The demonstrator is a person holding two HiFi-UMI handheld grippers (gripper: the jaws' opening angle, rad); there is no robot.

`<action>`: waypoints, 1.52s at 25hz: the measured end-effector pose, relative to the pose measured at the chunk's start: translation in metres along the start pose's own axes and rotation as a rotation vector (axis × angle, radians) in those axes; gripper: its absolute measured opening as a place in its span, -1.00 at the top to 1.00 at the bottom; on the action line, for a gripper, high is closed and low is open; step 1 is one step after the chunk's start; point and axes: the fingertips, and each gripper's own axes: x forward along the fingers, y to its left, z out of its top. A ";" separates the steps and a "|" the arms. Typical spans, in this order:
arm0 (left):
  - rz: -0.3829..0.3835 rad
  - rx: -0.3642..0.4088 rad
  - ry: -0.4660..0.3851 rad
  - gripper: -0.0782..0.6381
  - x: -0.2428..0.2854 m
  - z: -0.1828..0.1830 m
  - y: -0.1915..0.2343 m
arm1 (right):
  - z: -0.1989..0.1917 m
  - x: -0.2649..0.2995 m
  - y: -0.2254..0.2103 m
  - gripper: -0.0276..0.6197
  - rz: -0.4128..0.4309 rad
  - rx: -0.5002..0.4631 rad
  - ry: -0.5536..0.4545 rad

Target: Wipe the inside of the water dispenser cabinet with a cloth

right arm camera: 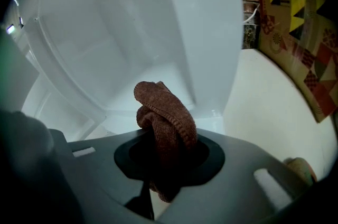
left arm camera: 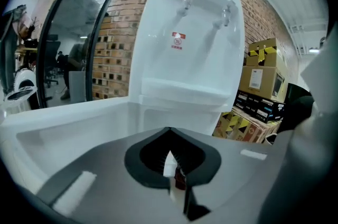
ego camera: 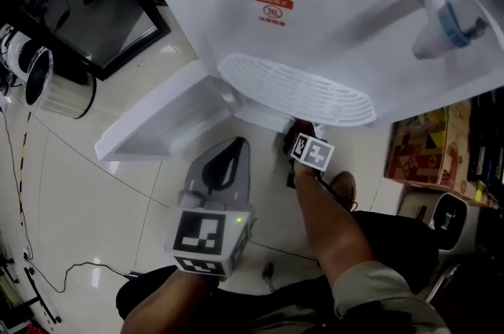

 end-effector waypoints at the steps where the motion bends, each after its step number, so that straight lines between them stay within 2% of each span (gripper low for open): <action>1: -0.012 0.006 0.001 0.78 0.004 0.001 -0.006 | 0.000 -0.003 -0.008 0.61 -0.008 0.008 0.000; 7: -0.064 0.011 -0.018 0.78 0.016 0.009 -0.031 | 0.000 -0.014 -0.055 0.61 -0.083 0.043 -0.019; 11: -0.061 0.013 -0.010 0.78 0.017 0.007 -0.033 | 0.002 -0.020 -0.075 0.61 -0.126 0.063 -0.017; 16: -0.043 0.021 -0.022 0.78 0.012 0.005 -0.028 | 0.001 -0.019 -0.086 0.61 -0.128 0.086 -0.007; 19: -0.042 0.019 -0.034 0.78 0.005 0.007 -0.030 | 0.005 -0.022 -0.081 0.61 -0.109 0.063 -0.011; 25: -0.048 0.027 -0.090 0.78 -0.024 0.017 -0.042 | 0.032 -0.062 -0.080 0.61 -0.074 -0.076 -0.070; 29: -0.048 0.049 -0.140 0.78 -0.044 0.030 -0.054 | 0.068 -0.109 -0.085 0.61 -0.043 -0.201 -0.131; 32: -0.057 0.075 -0.162 0.78 -0.055 0.034 -0.067 | 0.096 -0.145 -0.079 0.61 0.074 -0.303 -0.180; 35: -0.069 0.097 -0.166 0.78 -0.061 0.032 -0.081 | 0.112 -0.179 -0.077 0.62 0.212 -0.437 -0.172; 38: -0.100 0.087 -0.155 0.78 -0.064 0.025 -0.098 | 0.118 -0.214 -0.097 0.62 0.247 -0.550 -0.103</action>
